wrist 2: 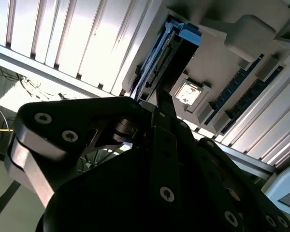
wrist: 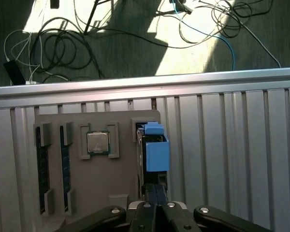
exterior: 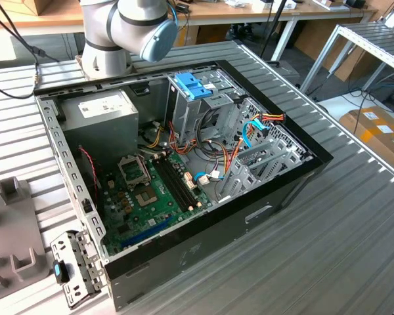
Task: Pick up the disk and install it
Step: 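Pick up the disk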
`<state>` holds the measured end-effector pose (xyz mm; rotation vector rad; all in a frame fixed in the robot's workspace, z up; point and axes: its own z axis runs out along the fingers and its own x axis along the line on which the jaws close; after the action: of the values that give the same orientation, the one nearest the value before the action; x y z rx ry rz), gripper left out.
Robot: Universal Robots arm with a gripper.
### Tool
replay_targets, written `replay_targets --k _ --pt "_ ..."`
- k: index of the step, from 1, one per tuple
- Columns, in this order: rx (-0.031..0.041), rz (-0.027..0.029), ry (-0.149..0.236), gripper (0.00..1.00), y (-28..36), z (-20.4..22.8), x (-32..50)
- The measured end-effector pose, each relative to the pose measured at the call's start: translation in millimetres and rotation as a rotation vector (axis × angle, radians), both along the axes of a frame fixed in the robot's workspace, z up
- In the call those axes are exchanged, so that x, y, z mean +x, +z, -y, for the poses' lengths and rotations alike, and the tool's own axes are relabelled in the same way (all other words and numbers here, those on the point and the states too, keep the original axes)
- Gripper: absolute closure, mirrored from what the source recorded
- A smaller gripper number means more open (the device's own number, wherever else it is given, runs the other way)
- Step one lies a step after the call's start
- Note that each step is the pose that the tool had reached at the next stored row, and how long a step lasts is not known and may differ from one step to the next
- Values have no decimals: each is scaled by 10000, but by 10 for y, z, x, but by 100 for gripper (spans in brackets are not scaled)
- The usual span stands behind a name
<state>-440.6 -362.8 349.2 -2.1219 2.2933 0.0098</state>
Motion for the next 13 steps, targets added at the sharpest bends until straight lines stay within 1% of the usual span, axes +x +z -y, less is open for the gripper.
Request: replay_targets --k 1,8,9,10,13 --pt "0 1 -16 89 -16 -8 4" --pt "-1 -1 -33 89 -16 -9 4" --pt "0 -1 -34 83 -16 -9 4" --pt "0 -1 -35 83 -16 -9 4" --pt "-1 -1 -38 64 -16 -9 4"
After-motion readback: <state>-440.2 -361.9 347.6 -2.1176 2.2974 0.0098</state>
